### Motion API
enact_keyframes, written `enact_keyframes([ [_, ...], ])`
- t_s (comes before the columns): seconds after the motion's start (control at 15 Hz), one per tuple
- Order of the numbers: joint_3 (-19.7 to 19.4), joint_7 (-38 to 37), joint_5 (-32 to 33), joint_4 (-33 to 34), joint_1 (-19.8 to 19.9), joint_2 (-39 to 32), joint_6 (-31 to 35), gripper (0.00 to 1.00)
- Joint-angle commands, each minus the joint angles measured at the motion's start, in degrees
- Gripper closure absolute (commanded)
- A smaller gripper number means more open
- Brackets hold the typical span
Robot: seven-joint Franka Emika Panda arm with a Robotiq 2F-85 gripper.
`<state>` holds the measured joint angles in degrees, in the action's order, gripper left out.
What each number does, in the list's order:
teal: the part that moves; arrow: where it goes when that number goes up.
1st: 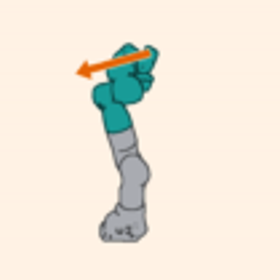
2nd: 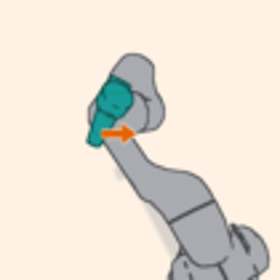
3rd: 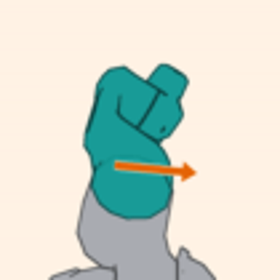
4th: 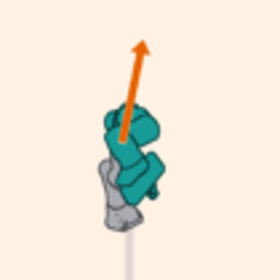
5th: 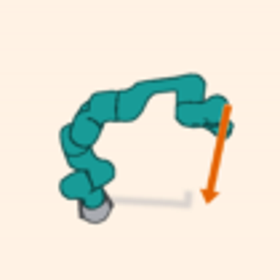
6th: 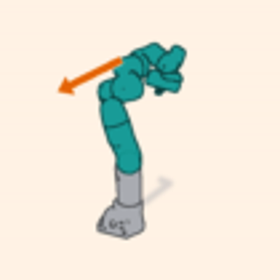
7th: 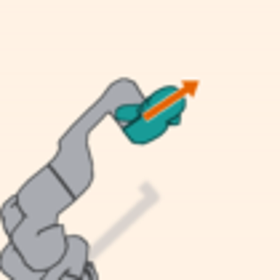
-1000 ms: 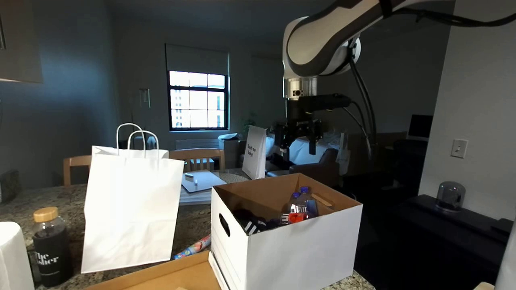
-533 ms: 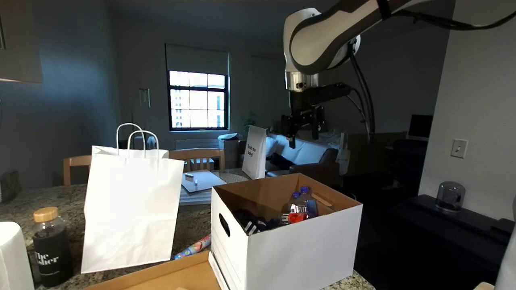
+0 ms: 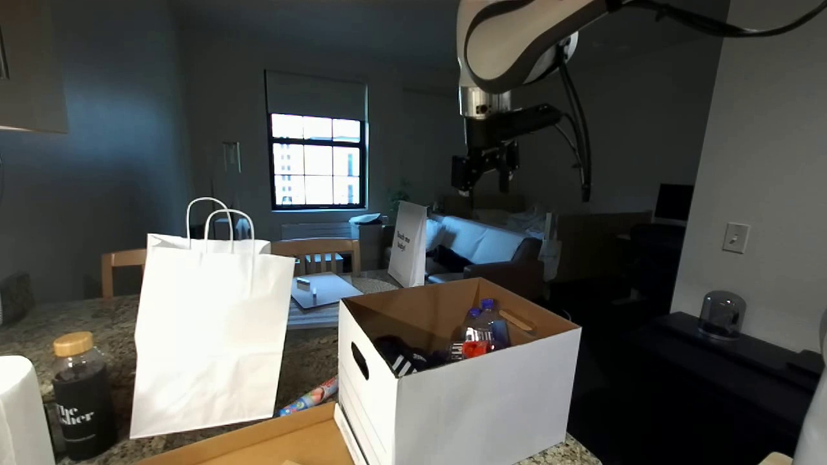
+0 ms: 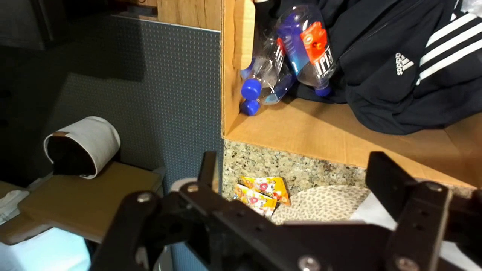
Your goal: Remove the box and a water bottle from the big box and put them on the counter
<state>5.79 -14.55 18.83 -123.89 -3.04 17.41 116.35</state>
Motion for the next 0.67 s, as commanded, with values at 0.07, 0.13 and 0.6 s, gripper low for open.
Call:
enact_keyframes([
  [0.07, 0.4, -1.0, 0.2, 3.2, 1.7, 1.5, -2.6, 0.0],
  [0.13, 0.2, -1.2, -0.3, 3.9, 2.0, 1.3, -3.2, 0.0],
  [0.6, -0.7, -10.8, -0.2, 3.1, 4.8, -1.3, 0.5, 0.0],
])
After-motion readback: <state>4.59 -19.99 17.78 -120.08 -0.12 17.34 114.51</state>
